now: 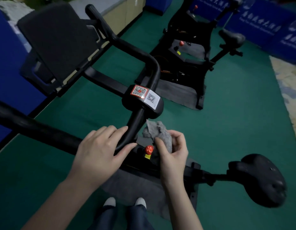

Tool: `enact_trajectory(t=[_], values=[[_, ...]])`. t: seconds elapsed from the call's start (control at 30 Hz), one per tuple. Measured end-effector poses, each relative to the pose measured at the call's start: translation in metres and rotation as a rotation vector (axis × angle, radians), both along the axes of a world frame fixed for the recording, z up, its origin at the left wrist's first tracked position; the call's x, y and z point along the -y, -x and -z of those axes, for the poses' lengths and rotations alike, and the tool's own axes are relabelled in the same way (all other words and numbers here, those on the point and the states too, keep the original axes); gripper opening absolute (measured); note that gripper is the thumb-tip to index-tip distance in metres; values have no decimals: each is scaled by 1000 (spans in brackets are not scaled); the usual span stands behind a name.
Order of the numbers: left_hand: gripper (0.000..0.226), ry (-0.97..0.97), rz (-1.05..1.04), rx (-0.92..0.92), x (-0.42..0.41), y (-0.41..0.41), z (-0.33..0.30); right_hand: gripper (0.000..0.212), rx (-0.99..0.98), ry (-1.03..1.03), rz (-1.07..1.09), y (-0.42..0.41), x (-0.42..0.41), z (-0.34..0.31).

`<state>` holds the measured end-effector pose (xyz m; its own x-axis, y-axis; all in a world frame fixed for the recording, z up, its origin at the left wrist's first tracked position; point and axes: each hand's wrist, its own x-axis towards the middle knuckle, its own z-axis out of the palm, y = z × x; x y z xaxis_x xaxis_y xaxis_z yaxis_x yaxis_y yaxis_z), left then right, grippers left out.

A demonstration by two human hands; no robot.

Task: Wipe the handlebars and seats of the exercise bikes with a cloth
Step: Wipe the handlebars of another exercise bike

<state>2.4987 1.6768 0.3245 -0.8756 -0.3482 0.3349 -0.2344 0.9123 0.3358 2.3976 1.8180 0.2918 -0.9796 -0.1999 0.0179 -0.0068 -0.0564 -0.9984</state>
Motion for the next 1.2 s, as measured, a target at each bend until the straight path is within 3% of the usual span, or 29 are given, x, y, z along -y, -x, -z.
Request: enact_trajectory(t=[0.13,0.33,0.6,1.2], values=[[50,-51,49,5,3,-1,-9,24,-46,-63,126,-10,-14,-5],[40,-68,282,-43,-5,10,-16,27,-57,-130,274,-23,-34,-6],[37,-11,477,87,-43,22,-7,26,-67,-207,351,-42,-86,-6],[54,16,681,335,-290,21,48,21,49,-239,637,-117,-365,1]])
